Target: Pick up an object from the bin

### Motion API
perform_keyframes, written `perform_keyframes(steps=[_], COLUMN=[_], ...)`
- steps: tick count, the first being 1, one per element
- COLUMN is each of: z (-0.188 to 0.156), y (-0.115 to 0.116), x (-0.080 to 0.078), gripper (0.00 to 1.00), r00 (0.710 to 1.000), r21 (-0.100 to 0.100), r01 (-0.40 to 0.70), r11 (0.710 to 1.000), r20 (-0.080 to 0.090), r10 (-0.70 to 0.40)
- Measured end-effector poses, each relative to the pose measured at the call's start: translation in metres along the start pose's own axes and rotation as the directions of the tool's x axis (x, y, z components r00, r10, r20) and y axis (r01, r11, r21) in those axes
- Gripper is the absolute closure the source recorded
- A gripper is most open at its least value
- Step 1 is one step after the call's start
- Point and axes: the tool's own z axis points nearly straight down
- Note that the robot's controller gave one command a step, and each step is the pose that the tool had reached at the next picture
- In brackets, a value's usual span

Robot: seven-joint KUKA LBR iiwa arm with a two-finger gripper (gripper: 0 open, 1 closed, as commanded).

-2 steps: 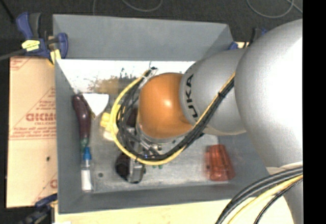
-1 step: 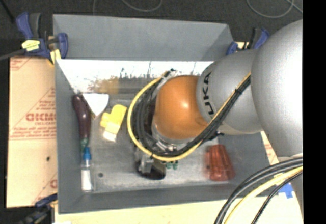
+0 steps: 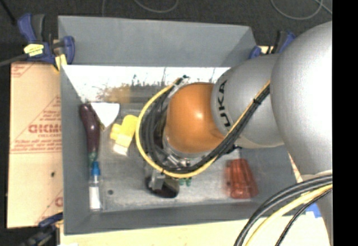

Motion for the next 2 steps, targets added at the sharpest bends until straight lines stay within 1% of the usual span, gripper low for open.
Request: perform_keyframes(steps=[1, 2], z=[-0.1199, -0.1198], y=[-0.0003, 0.0001], x=[-0.0073, -0.0072], gripper=[1.00, 1.00], r00=[1.000, 1.000], r21=[0.001, 0.000], r01=[-0.008, -0.011], r11=[1.000, 1.000], r20=[0.001, 0.001], r10=[0.008, 0.011])
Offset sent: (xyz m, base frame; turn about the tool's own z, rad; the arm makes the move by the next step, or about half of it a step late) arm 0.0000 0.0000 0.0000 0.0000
